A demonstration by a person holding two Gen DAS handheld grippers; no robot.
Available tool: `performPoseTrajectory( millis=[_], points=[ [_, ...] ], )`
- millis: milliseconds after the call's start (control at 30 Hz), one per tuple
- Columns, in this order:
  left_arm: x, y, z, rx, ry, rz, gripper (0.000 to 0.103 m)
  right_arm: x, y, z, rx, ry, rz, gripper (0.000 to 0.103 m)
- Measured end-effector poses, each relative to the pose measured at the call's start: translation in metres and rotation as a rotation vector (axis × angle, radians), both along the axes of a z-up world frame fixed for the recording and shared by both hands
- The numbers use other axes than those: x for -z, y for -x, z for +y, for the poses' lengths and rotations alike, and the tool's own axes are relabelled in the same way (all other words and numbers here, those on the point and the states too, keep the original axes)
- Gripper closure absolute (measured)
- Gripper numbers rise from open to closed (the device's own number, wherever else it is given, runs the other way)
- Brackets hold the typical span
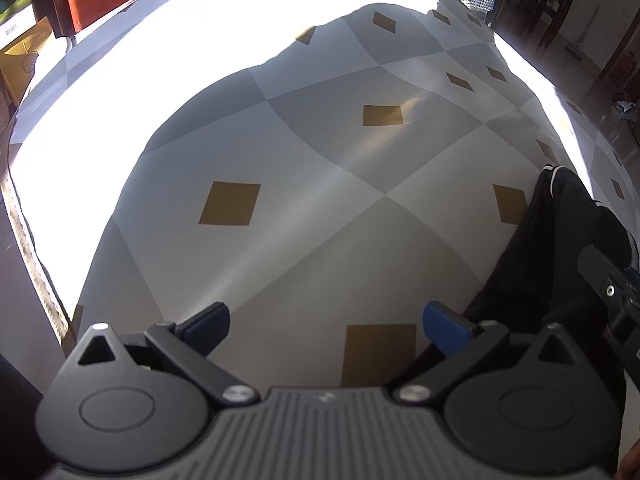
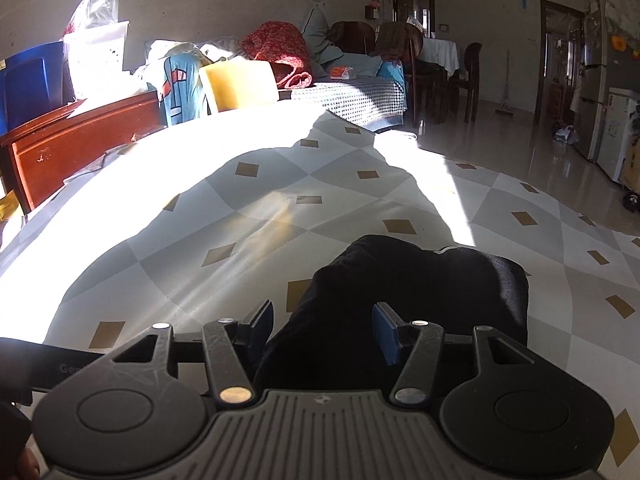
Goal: Fold clothes
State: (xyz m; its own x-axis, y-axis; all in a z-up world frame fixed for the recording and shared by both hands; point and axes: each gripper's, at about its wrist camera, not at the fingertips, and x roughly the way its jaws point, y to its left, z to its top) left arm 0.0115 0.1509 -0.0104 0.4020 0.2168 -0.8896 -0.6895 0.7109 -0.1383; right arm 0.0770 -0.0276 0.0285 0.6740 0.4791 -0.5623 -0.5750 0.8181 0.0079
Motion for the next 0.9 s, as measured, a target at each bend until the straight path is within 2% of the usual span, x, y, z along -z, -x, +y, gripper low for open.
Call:
performPoseTrajectory(
  millis=[400,600,667,800,900],
  points=[
    [0.005,-0.006,-0.005,0.017,0.009,0.019,0.000,0.023,-0.016,0.013,0.012,0.057,-0.021,0.051],
    [0.007,-0.008,-0.008,0.026,0.012,0.030,0.000,0.030,-0.024,0.009,0.033,0.058,0.016,0.073],
    [0.008,-0.009,-0.009,0.027,0.015,0.032,0.000,0.031,-0.026,0.006,0.054,0.063,0.014,0.084],
    [0.009,-0.010,-0.011,0.030,0.020,0.037,0.000,0.028,-0.027,-0.002,0.102,0.064,-0.007,0.088],
    [0.010,-0.010,-0.010,0.027,0.024,0.037,0.000,0.014,-0.025,-0.012,0.211,0.071,-0.095,0.090]
  ],
)
